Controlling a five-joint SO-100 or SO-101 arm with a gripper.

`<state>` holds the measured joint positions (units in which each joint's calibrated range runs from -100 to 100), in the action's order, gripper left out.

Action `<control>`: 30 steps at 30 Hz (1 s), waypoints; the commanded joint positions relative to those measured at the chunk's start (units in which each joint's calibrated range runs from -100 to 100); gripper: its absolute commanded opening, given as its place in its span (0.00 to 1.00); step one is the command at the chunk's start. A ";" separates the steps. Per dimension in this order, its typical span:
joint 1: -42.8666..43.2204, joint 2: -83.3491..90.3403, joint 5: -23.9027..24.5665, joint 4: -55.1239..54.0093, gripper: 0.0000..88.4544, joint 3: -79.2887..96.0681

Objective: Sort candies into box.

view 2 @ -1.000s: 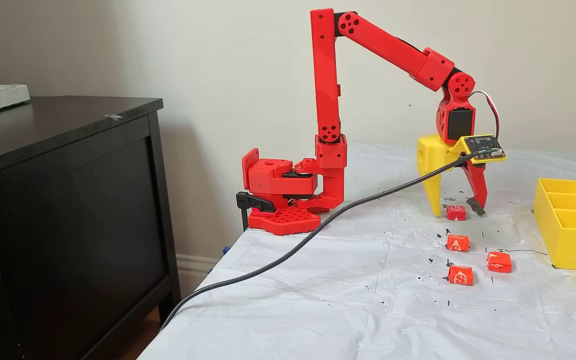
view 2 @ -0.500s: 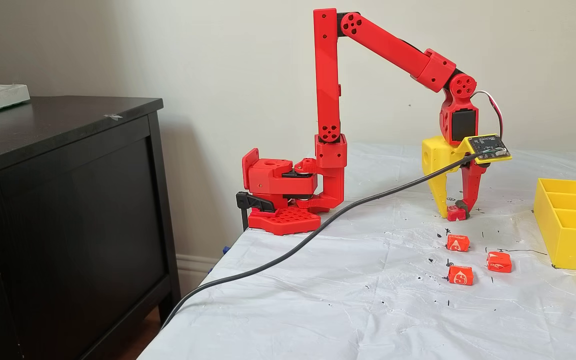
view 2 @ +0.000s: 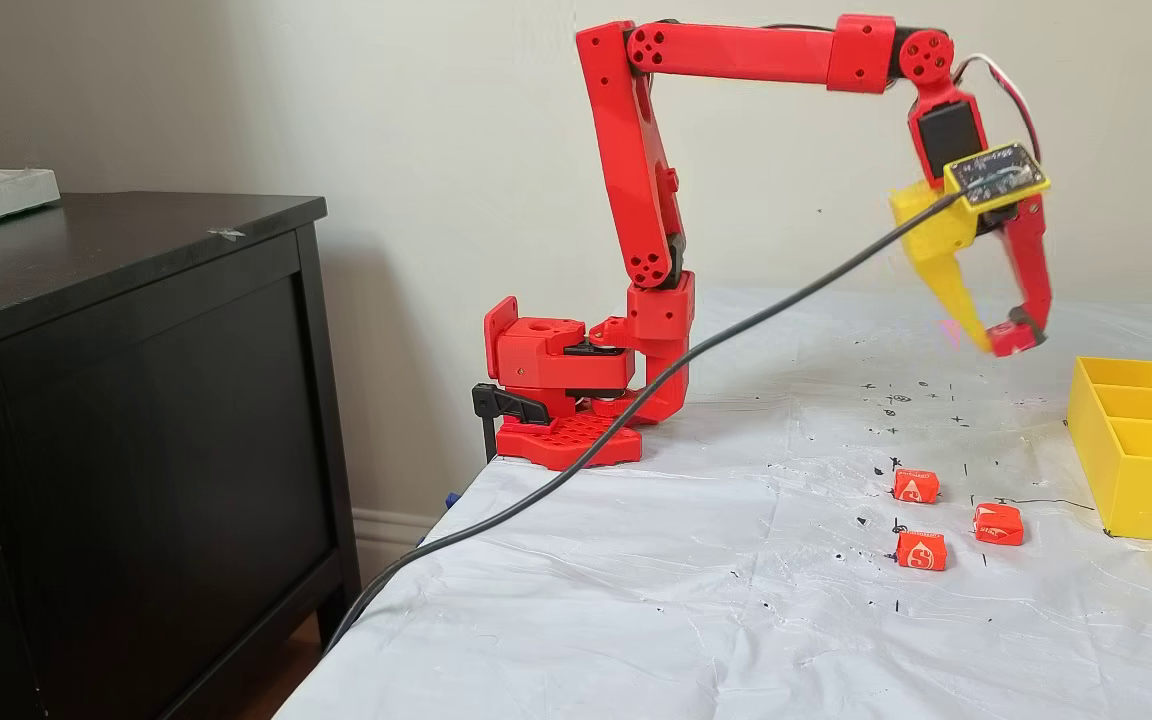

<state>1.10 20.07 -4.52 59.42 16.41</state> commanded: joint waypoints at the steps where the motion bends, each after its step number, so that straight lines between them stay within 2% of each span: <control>1: -3.27 0.54 -1.61 -1.91 0.00 -12.18; 12: -4.90 -16.00 -2.69 -1.66 0.00 -27.02; 30: -4.27 -25.16 -3.08 -3.63 0.00 -32.11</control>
<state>-3.78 -6.92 -7.25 56.20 -8.53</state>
